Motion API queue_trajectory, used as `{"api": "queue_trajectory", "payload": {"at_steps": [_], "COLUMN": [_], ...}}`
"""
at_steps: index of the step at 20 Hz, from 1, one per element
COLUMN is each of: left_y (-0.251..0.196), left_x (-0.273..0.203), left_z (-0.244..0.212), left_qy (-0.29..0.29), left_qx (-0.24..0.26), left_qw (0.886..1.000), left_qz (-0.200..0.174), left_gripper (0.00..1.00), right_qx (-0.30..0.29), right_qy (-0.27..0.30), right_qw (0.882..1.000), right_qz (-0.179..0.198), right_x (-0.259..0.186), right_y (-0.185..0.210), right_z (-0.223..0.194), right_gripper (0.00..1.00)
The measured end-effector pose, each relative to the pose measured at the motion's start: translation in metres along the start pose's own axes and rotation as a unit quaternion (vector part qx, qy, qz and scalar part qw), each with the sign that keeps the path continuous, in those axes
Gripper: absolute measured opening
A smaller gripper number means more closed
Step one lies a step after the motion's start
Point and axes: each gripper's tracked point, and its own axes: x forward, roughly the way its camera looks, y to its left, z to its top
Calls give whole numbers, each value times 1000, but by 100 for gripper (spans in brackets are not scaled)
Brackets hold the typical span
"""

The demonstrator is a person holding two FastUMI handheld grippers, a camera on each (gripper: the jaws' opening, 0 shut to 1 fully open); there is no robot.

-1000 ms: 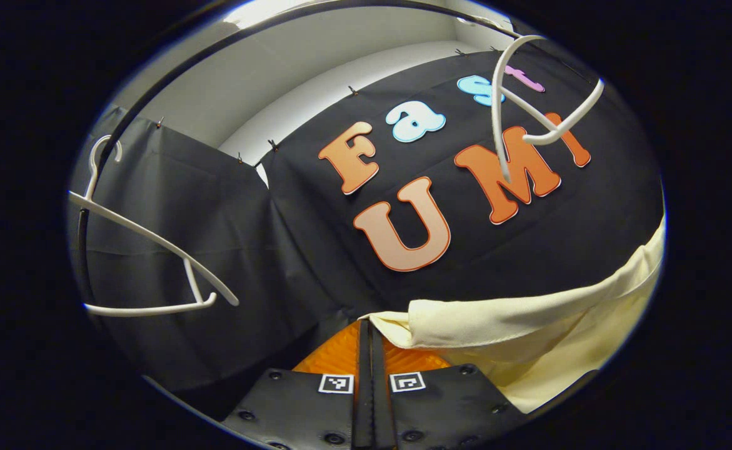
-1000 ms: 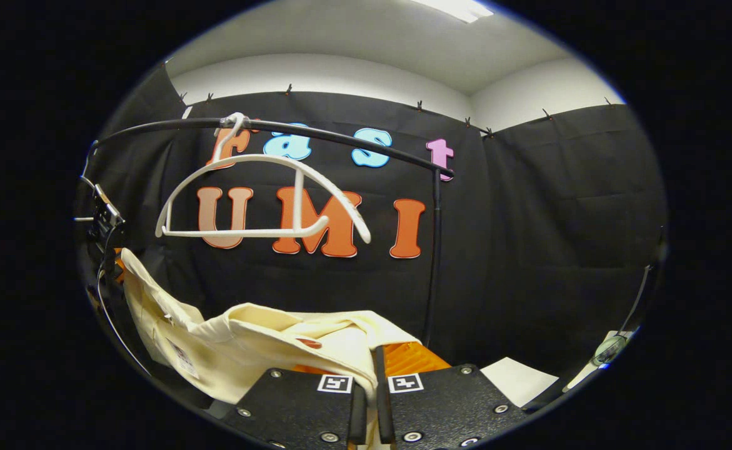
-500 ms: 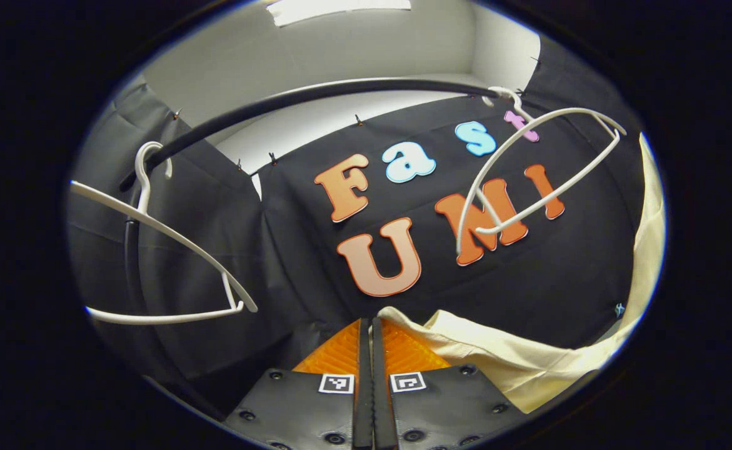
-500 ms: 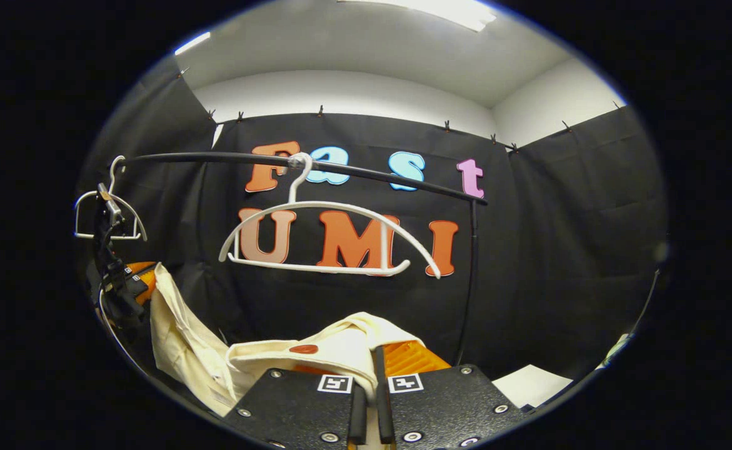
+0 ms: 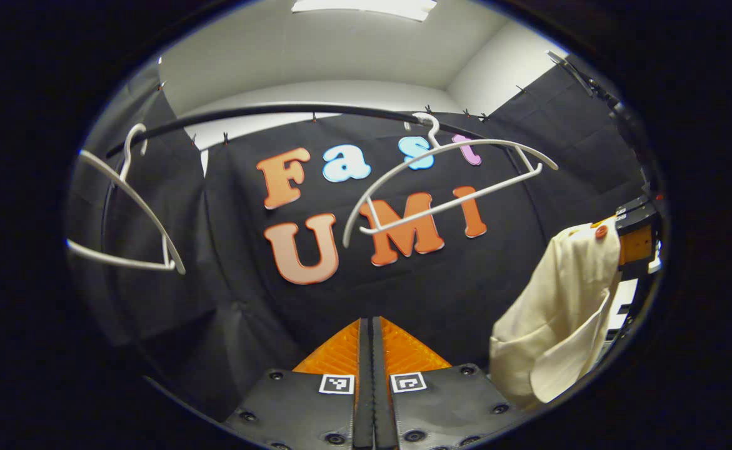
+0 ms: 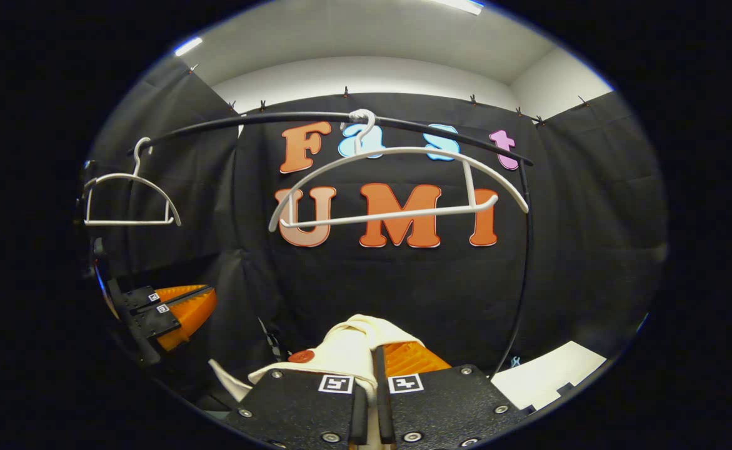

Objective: Grasp the clothes on the hanger with both hands and then place them into the laundry hamper below.

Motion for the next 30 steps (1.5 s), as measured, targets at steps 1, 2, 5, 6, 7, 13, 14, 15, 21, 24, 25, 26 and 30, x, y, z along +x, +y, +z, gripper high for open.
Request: {"api": "queue_trajectory", "payload": {"at_steps": [1, 2, 5, 6, 7, 13, 14, 15, 21, 24, 25, 26, 30], "left_y": [-12, -23, -40, -41, -42, -50, -49, -51, -49, -46, -45, -44, -40], "left_x": [-6, -12, -22, -22, -22, -24, -22, -18, -25, -31, -31, -31, -34], "left_z": [-17, -30, -66, -77, -86, -120, -123, -122, -154, -162, -165, -167, -178], "left_qy": [18, 33, 69, 79, 90, 138, 141, 145, 179, 191, 194, 196, 213], "left_qx": [-35, -65, -109, -115, -121, -152, -154, -155, -171, -178, -178, -178, -184], "left_qw": [999, 996, 990, 988, 987, 977, 976, 976, 968, 964, 964, 963, 959], "left_qz": [-23, -42, -62, -62, -61, -55, -54, -52, -46, -43, -41, -41, -37], "left_gripper": [8, 8, 7, 7, 8, 14, 14, 14, 16, 16, 16, 16, 23], "right_qx": [10, 20, 39, 44, 48, 67, 66, 63, 45, 55, 59, 61, 66], "right_qy": [13, 29, 76, 93, 109, 199, 210, 219, 304, 349, 352, 359, 377], "right_qw": [1000, 999, 996, 994, 992, 977, 974, 972, 951, 935, 933, 931, 923], "right_qz": [-2, -4, -25, -31, -34, -48, -49, -50, -46, -36, -34, -35, -37], "right_x": [3, 7, 13, 8, 7, 0, -2, -3, -13, -28, -28, -30, -38], "right_y": [-1, -6, -17, -17, -19, -14, -15, -15, -7, 7, 10, 10, 11], "right_z": [-14, -32, -83, -99, -115, -195, -207, -216, -291, -333, -342, -349, -363], "right_gripper": [6, 6, 6, 6, 6, 6, 6, 7, 15, 18, 23, 26, 55]}}
